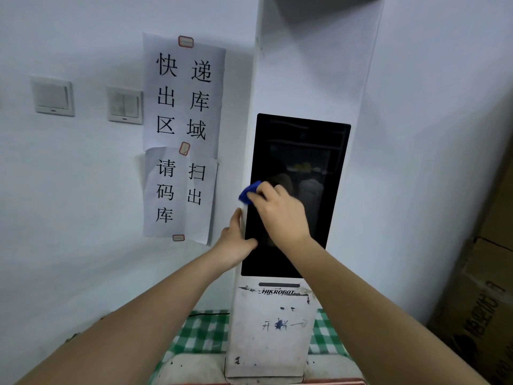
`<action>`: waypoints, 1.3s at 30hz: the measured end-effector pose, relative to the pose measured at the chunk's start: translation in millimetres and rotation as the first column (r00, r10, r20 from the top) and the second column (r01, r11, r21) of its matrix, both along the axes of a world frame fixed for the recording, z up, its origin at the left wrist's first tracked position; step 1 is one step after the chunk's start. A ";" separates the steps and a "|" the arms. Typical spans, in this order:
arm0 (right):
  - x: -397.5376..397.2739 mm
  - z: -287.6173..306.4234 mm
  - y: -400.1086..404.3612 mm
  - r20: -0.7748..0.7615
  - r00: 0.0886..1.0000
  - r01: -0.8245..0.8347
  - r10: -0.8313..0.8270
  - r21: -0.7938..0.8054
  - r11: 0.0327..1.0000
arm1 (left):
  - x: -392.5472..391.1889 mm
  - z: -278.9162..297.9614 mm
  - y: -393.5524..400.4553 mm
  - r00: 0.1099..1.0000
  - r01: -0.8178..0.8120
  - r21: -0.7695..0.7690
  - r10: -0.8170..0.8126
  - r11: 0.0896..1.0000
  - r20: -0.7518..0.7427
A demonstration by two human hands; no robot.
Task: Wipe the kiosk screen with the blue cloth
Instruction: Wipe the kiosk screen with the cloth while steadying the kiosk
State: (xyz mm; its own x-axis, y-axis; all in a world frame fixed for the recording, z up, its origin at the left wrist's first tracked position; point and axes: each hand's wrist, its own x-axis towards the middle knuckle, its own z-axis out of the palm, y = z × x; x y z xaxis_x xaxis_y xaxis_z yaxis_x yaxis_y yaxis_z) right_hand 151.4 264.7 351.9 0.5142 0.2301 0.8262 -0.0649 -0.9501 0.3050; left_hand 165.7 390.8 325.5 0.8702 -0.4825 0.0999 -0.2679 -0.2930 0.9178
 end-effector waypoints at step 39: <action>-8.5 -10.5 -21.5 0.001 1.000 0.001 -0.001 -0.019 1.000 | -9.6 3.5 -5.7 0.998 -0.031 0.075 0.036 0.997 -0.058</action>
State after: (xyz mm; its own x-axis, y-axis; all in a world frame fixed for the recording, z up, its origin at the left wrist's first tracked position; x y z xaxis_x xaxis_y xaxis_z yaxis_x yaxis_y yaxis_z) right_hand 142.9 243.2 341.4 0.5133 0.2454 0.8224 -0.0661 -0.9441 0.3230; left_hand 156.1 385.0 328.9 0.8893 -0.4571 0.0128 -0.2025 -0.3686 0.9073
